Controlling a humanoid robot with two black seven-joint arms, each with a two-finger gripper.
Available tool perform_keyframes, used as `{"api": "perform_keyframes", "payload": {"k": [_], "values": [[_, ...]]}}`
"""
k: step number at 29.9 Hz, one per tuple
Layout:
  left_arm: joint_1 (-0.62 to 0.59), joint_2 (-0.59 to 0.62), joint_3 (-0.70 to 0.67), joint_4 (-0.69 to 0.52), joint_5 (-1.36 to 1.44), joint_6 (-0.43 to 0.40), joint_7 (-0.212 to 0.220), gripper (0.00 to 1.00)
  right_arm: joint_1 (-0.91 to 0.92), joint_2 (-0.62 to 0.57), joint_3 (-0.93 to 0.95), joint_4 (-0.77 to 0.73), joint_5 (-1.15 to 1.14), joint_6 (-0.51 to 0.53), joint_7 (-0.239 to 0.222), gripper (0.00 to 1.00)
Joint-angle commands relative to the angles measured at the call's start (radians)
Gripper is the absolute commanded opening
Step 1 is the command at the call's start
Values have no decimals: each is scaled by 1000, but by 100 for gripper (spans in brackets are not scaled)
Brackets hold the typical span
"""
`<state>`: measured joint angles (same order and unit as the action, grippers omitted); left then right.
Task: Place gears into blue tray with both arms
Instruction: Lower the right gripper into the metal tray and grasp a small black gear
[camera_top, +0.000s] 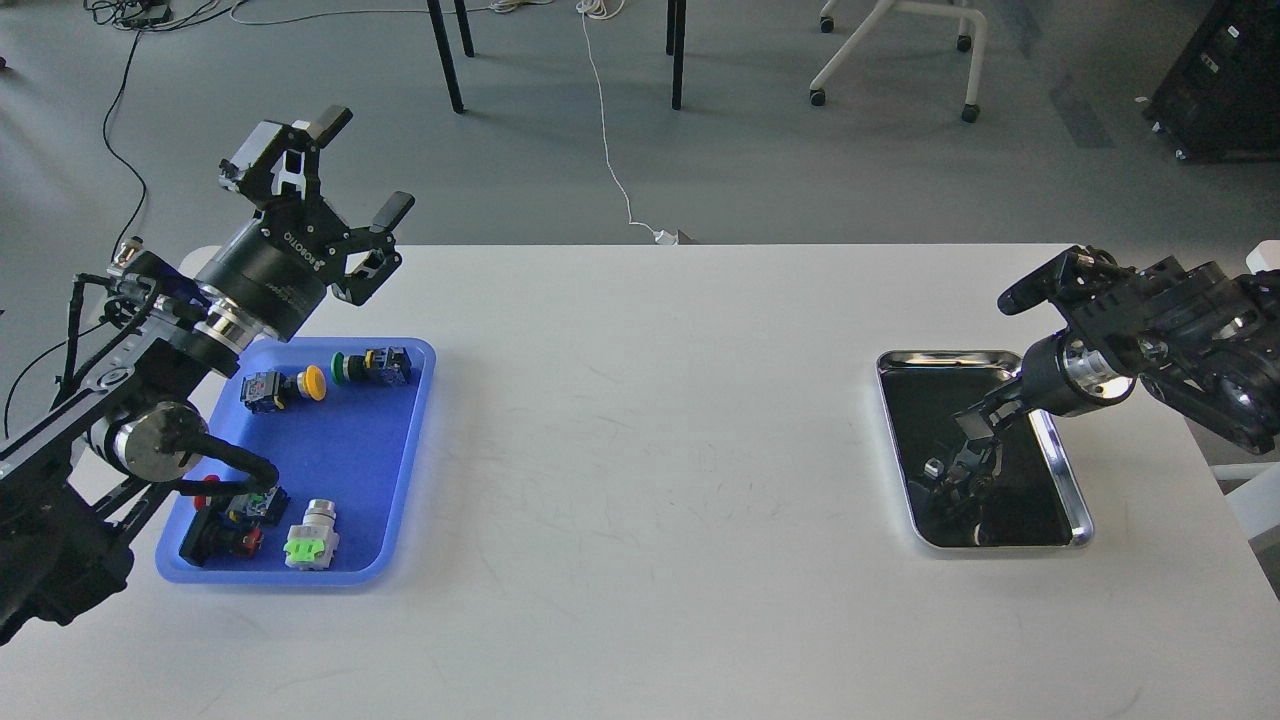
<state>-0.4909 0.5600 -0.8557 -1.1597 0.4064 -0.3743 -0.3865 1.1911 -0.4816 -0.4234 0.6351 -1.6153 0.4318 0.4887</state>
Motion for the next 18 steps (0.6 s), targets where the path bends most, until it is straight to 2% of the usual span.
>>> {"api": "perform_keyframes", "payload": {"k": [1, 5, 18], "values": [[0, 0, 0, 0, 0, 0, 0, 98, -5, 2, 0, -9, 0, -2, 0, 60], [0, 0, 0, 0, 0, 0, 0, 98, -12, 3, 0, -11, 0, -2, 0, 54], [2, 0, 0, 0, -1, 0, 0, 98, -31, 23, 2, -34, 5, -18, 0, 54]]}}
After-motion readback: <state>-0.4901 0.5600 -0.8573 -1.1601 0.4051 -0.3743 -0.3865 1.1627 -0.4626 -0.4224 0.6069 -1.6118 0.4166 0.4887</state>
